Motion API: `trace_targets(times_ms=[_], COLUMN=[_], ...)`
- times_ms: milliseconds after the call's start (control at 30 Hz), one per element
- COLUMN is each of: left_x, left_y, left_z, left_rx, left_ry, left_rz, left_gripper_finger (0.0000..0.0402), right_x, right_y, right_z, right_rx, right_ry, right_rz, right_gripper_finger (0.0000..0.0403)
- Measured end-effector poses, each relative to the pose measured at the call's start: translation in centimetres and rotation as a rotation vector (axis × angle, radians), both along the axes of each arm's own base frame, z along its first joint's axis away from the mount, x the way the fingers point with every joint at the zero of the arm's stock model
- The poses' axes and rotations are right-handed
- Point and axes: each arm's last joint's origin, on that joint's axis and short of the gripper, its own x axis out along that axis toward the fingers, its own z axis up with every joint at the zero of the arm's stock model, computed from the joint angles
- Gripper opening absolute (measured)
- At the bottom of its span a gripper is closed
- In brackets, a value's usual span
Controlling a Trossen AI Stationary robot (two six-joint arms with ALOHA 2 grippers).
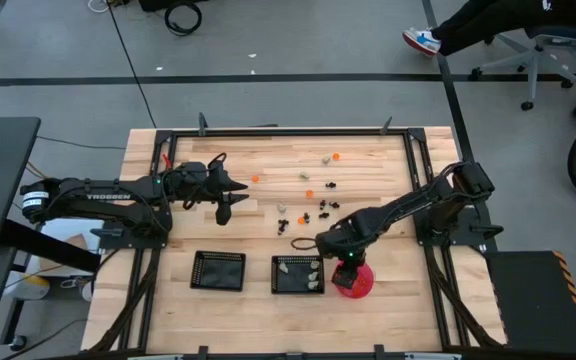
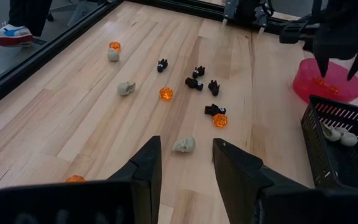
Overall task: Sort Halloween decoration
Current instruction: Put the black skeleton toy into the left black bin
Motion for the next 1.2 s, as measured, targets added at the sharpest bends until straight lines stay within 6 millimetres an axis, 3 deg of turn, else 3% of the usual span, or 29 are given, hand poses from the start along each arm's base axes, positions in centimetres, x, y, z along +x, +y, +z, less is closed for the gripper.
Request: trace_targets(times_ms=[133,400,567,867,1200], left_x=[0.0,0.0,0.0,0.0,0.0], left_y=[0.0,0.0,0.0,0.0,0.0], left_z=[0.0,0.0,0.0,0.0,0.0], left_rx=[0.000,0.000,0.000,0.000,0.000], left_ry=[0.000,0.000,0.000,0.001,0.000], left_rz=[0.000,0.000,0.000,0.000,0.000], left_gripper_finger=[0.0116,0.0116,0.0116,0.0116,0.0116], right_x=[0.6,1.6,1.7,2.0,1.3], right_y=[-1.0,-4.2,-6.4,-9.4,-10.3], right_z=[1.2,2.1,1.5,-0.8,-3.3], right_rx=[-0.029,-0.284,-0.489,-0.620,-0.738], right_ry=[-0.019,-0.108,-0.133,-0.239,-0.330], right_rz=[0.036,0.062,0.070,0.084,0.179], right_gripper_finger=[0.0170,0.0169,0.0169,0.0169,0.0169])
